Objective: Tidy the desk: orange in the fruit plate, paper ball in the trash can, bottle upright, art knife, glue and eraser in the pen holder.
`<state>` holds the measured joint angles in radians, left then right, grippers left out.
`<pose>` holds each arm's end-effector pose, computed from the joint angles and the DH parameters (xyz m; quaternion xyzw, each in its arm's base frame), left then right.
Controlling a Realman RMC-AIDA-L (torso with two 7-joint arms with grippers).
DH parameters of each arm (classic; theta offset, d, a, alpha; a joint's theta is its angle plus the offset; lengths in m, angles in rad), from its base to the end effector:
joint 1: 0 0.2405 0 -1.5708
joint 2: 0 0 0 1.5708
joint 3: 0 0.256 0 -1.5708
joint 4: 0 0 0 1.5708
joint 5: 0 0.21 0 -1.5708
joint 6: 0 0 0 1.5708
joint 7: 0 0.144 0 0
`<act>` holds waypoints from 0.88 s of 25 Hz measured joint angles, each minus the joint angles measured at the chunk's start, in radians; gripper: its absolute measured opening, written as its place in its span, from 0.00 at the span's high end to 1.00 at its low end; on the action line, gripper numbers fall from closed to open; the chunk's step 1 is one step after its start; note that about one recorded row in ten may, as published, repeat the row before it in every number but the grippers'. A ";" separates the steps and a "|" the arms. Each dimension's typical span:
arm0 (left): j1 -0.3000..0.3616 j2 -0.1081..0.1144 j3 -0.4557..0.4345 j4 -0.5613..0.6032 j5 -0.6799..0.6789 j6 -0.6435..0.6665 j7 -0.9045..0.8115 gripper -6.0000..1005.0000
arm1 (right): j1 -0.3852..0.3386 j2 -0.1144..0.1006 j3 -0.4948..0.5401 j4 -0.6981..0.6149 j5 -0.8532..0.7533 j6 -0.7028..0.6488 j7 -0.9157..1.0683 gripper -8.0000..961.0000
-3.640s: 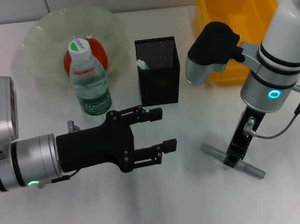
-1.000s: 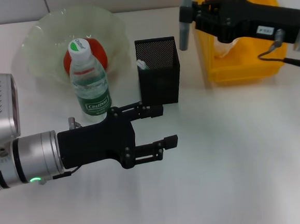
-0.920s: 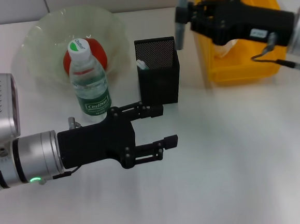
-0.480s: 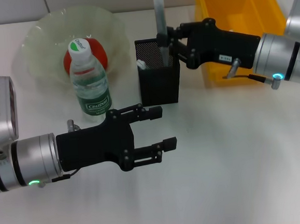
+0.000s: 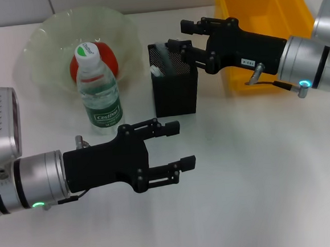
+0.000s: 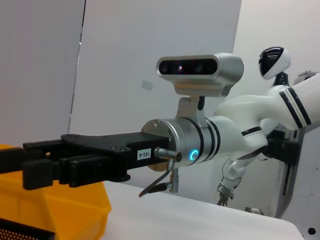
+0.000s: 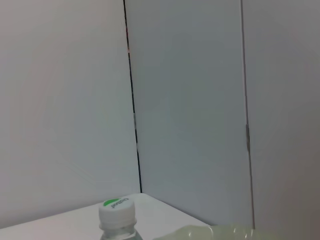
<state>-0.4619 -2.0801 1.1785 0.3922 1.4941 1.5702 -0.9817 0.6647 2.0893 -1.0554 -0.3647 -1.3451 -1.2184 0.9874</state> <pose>-0.2440 0.2762 -0.0625 -0.9328 -0.1149 -0.3357 0.0629 0.2071 0.3784 -0.0491 -0.9058 0.1348 0.3269 0.2334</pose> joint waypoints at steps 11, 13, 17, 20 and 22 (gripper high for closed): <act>-0.002 0.000 0.004 -0.003 0.000 0.016 0.000 0.28 | -0.148 -0.008 -0.011 -0.165 -0.018 -0.142 0.140 0.35; -0.002 0.000 0.004 -0.003 0.000 0.017 0.000 0.28 | -0.217 -0.008 -0.022 -0.241 -0.025 -0.183 0.161 0.32; -0.009 0.000 0.004 -0.003 0.000 0.021 0.000 0.28 | -0.282 -0.007 -0.018 -0.291 -0.032 -0.263 0.172 0.26; -0.009 0.000 0.004 -0.002 0.000 0.025 0.000 0.28 | -0.377 -0.009 0.031 -0.303 -0.041 -0.398 0.147 0.19; -0.010 0.000 0.004 -0.002 0.000 0.026 0.000 0.28 | -0.396 -0.009 0.042 -0.303 -0.051 -0.423 0.134 0.17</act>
<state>-0.4721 -2.0800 1.1827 0.3900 1.4940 1.5959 -0.9817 0.2684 2.0806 -1.0139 -0.6676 -1.3961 -1.6416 1.1210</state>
